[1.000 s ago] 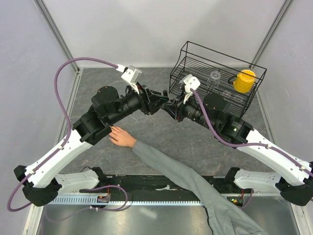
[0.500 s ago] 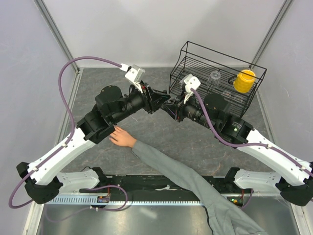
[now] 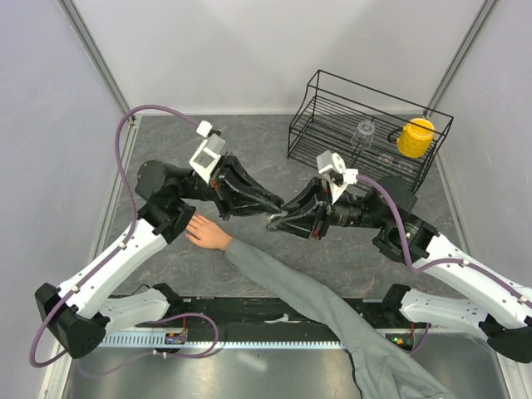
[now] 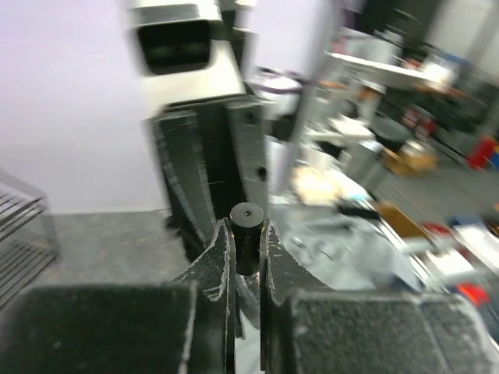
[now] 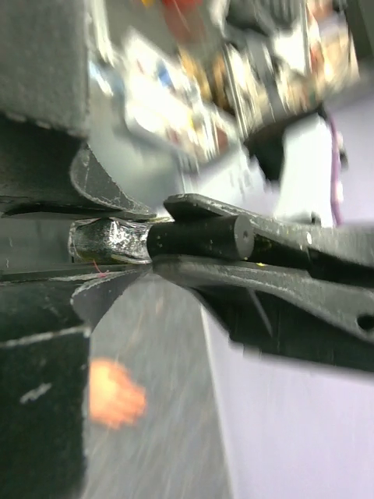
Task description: Paint the nails
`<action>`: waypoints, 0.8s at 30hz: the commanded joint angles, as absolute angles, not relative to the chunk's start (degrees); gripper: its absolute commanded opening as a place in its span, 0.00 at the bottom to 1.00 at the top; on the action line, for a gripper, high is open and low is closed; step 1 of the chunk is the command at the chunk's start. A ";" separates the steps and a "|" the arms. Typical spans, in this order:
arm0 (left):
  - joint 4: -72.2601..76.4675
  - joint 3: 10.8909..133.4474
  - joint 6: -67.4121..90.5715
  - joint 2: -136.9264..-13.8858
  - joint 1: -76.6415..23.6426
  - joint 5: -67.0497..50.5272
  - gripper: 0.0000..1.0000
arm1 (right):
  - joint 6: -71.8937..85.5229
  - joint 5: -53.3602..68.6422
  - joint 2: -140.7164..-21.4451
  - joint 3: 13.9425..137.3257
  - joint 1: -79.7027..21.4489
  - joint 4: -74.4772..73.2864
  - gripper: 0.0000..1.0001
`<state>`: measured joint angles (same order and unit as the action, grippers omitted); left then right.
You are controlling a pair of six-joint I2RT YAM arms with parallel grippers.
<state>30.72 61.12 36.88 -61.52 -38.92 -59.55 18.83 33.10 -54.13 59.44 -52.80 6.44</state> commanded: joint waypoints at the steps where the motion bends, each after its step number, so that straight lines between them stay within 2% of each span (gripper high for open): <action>1: 44.05 58.96 49.32 -65.30 -38.06 -78.23 0.02 | 27.78 49.40 -55.11 61.79 -53.35 29.63 0.00; 3: 30.07 60.98 41.63 -64.52 -35.61 -75.17 0.05 | 23.06 47.30 -54.76 63.36 -53.35 20.43 0.00; 4: 23.10 63.61 38.01 -63.73 -34.73 -70.19 0.12 | 20.68 44.33 -54.76 63.98 -53.35 17.00 0.00; 5: 16.85 65.11 34.23 -63.02 -33.76 -66.48 0.22 | 16.13 42.82 -54.93 65.38 -53.35 13.48 0.00; 6: 10.70 66.69 26.79 -61.19 -32.44 -62.10 0.48 | 14.34 41.24 -55.02 65.74 -53.26 7.70 0.00; 7: -0.94 69.67 23.67 -60.13 -32.26 -51.17 0.60 | 12.59 37.74 -55.28 66.18 -53.26 5.21 0.00; 8: -4.45 70.65 21.55 -59.33 -32.26 -45.93 0.70 | 9.09 35.97 -55.54 66.70 -53.26 1.10 0.00; 9: -6.83 71.36 19.36 -58.28 -32.26 -41.96 0.85 | 7.66 33.77 -55.89 67.14 -53.26 -1.29 0.00; 11: -8.44 71.81 19.16 -55.47 -32.26 -32.64 0.99 | 4.50 27.73 -57.21 68.63 -53.26 -5.17 0.00; 14: -7.30 71.02 21.53 -52.74 -32.34 -23.75 1.00 | 0.45 18.51 -60.20 71.09 -53.26 -10.53 0.00; 16: -6.51 70.67 24.60 -52.03 -32.52 -18.75 0.90 | -1.40 13.65 -62.66 73.37 -53.26 -11.77 0.00; 17: -5.98 70.75 24.96 -52.12 -33.22 -17.33 0.80 | -1.84 10.66 -63.45 74.17 -53.26 -12.73 0.00; 19: -5.89 71.01 24.44 -52.38 -35.15 -10.42 0.74 | -2.02 7.48 -65.38 75.40 -53.26 -12.83 0.00; 20: -5.80 71.19 23.65 -52.99 -37.07 -8.37 0.65 | -1.93 5.90 -65.91 76.37 -53.26 -12.75 0.00; 24: -5.54 72.33 20.93 -55.37 -40.51 -1.77 0.56 | -0.97 0.27 -67.24 77.26 -53.26 -11.08 0.00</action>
